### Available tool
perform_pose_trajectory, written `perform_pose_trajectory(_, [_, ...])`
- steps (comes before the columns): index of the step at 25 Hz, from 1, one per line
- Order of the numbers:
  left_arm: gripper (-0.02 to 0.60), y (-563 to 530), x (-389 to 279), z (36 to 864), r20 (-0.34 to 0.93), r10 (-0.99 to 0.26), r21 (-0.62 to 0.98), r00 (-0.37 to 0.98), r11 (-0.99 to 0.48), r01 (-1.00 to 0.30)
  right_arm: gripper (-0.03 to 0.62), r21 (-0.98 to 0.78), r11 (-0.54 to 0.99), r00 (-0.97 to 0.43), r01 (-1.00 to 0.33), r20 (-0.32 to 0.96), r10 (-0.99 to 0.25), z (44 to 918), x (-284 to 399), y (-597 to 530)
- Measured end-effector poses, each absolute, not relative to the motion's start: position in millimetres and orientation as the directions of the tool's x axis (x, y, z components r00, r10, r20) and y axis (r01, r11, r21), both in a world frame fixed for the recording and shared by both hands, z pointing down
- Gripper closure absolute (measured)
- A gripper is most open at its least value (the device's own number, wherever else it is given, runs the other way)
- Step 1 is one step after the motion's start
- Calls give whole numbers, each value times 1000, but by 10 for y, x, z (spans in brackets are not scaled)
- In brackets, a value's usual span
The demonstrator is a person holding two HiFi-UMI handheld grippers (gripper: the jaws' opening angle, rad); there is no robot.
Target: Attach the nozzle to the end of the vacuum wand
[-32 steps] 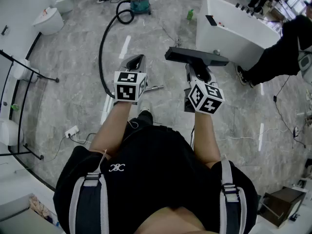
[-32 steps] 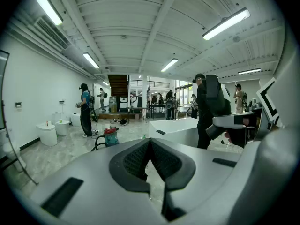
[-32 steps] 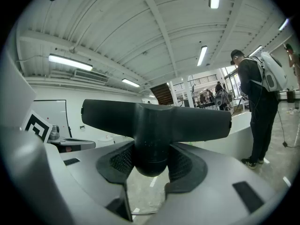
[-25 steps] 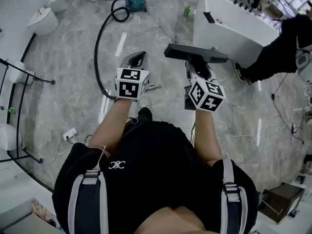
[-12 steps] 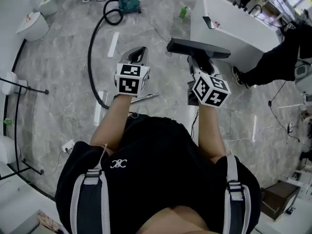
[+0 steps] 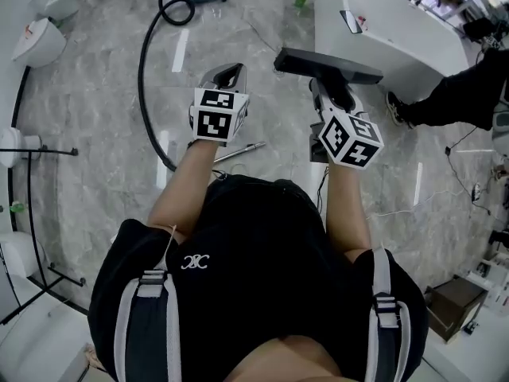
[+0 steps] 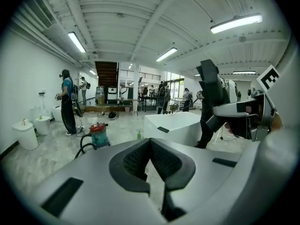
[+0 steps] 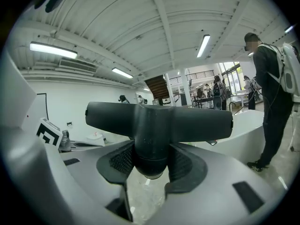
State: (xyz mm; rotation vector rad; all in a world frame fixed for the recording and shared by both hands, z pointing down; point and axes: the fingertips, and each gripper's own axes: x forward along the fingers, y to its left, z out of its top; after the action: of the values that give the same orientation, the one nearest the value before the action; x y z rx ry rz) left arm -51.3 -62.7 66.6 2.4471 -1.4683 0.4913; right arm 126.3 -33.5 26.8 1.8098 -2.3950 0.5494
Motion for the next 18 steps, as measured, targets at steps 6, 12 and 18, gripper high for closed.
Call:
perform_pose_trajectory(6, [572, -928, -588, 1153, 493, -756, 73, 431, -458, -886, 398, -269, 233, -318, -935, 340, -885, 639, 1269, -621])
perform_pose_trajectory(12, [572, -1005, -761, 1817, 592, -718, 28, 366, -436, -899, 398, -327, 204, -339, -923, 435, -834, 1201, 1304, -897])
perform_pose_trajectory(18, [572, -1058, -680, 3190, 702, -616, 19, 356, -484, -875, 398, -353, 283, -428, -892, 459, -779, 2113, 1301, -1268])
